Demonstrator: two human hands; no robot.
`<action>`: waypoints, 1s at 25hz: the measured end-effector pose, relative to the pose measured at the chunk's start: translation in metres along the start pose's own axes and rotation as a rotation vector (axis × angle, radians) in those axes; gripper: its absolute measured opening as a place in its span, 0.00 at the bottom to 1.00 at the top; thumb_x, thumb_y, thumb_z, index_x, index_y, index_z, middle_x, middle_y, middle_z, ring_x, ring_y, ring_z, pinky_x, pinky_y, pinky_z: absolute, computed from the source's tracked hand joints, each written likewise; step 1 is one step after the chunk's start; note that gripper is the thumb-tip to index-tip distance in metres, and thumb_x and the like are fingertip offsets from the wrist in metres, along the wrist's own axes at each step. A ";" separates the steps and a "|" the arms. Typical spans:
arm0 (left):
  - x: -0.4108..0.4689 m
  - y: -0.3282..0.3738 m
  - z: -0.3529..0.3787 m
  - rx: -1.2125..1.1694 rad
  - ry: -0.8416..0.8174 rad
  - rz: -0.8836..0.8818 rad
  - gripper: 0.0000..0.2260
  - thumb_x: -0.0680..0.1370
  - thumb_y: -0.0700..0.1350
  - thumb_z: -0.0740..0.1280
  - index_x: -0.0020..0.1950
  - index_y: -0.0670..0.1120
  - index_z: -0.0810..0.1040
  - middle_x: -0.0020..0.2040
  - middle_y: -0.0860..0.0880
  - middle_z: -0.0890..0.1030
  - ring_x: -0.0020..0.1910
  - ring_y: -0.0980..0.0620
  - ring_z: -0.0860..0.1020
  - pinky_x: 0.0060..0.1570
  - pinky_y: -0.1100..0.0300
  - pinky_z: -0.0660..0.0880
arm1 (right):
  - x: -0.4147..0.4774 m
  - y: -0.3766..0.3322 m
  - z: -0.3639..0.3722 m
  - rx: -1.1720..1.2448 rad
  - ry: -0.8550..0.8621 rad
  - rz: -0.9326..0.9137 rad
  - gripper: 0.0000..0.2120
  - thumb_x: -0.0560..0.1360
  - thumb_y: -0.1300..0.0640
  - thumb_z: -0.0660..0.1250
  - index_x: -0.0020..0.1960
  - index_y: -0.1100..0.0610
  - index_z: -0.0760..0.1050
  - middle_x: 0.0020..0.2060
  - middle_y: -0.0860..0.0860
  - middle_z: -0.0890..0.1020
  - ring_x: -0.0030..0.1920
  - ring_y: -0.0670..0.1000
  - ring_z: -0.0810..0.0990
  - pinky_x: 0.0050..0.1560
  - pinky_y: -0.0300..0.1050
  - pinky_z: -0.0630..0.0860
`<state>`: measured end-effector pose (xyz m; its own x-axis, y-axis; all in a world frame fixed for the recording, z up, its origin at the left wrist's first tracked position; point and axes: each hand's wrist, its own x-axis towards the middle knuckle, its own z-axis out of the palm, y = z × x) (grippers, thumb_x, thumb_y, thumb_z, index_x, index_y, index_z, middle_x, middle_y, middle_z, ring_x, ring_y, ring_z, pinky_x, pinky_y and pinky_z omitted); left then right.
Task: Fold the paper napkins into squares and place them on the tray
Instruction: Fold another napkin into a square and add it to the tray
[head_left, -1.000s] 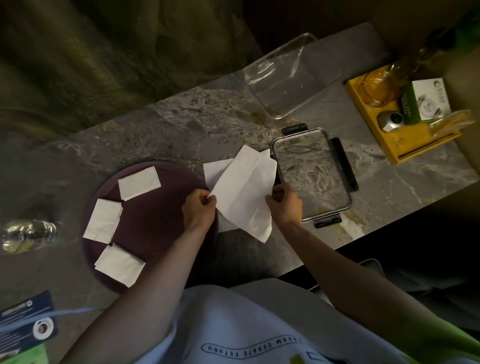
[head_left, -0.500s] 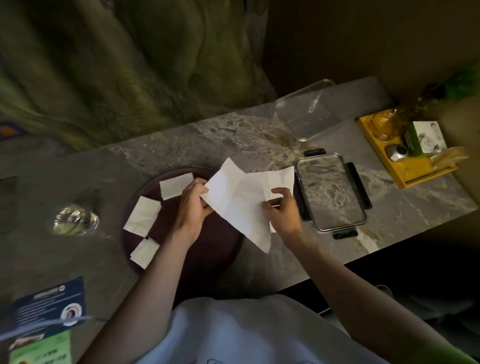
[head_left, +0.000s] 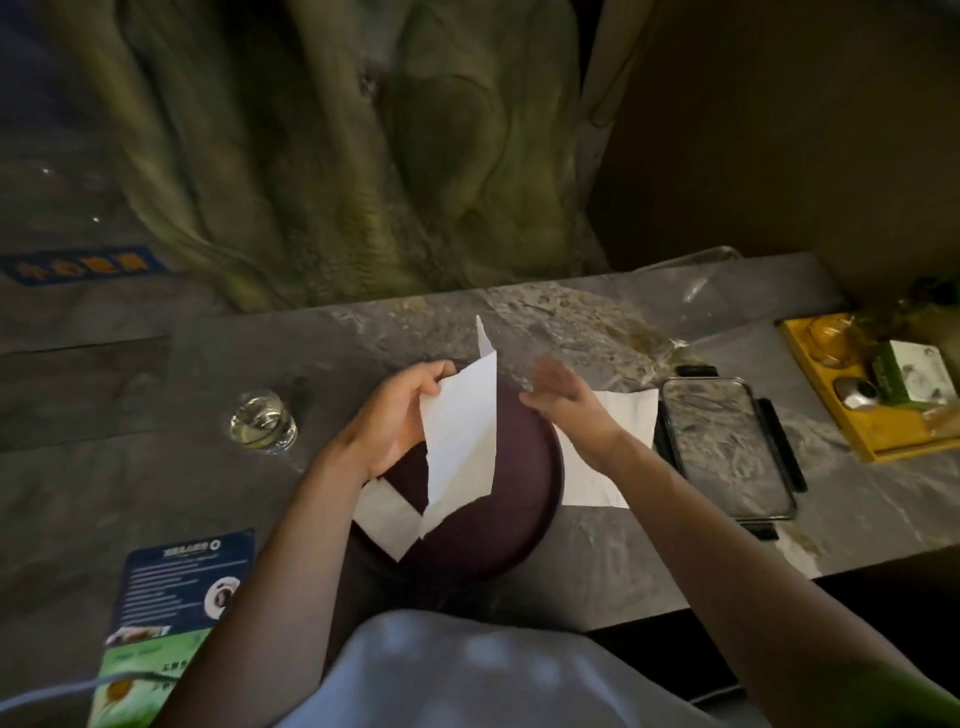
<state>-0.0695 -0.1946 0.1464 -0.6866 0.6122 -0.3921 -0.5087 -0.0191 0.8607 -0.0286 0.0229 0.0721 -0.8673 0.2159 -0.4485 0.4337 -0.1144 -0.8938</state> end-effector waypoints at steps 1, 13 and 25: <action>-0.006 0.005 -0.005 0.030 -0.022 -0.001 0.03 0.68 0.44 0.57 0.39 0.46 0.67 0.37 0.47 0.70 0.36 0.53 0.70 0.37 0.56 0.65 | 0.004 -0.007 0.003 0.049 -0.059 0.021 0.28 0.75 0.65 0.69 0.73 0.56 0.66 0.67 0.49 0.73 0.66 0.48 0.73 0.65 0.44 0.70; -0.046 0.042 -0.044 0.012 -0.127 0.038 0.03 0.64 0.46 0.60 0.33 0.46 0.69 0.33 0.49 0.71 0.32 0.53 0.70 0.30 0.60 0.68 | -0.001 -0.021 0.042 0.119 -0.588 0.125 0.25 0.72 0.69 0.67 0.67 0.56 0.73 0.63 0.59 0.76 0.64 0.55 0.73 0.63 0.48 0.68; -0.054 0.030 -0.069 -0.329 0.118 0.059 0.06 0.68 0.41 0.57 0.35 0.45 0.72 0.35 0.47 0.76 0.38 0.49 0.74 0.39 0.54 0.66 | -0.028 -0.054 0.021 0.174 -0.500 0.145 0.18 0.78 0.64 0.63 0.68 0.62 0.72 0.65 0.59 0.78 0.66 0.58 0.77 0.64 0.52 0.76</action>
<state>-0.0838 -0.2827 0.1711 -0.7653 0.5071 -0.3964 -0.5933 -0.3171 0.7399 -0.0332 0.0027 0.1327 -0.8302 -0.2965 -0.4721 0.5478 -0.2761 -0.7897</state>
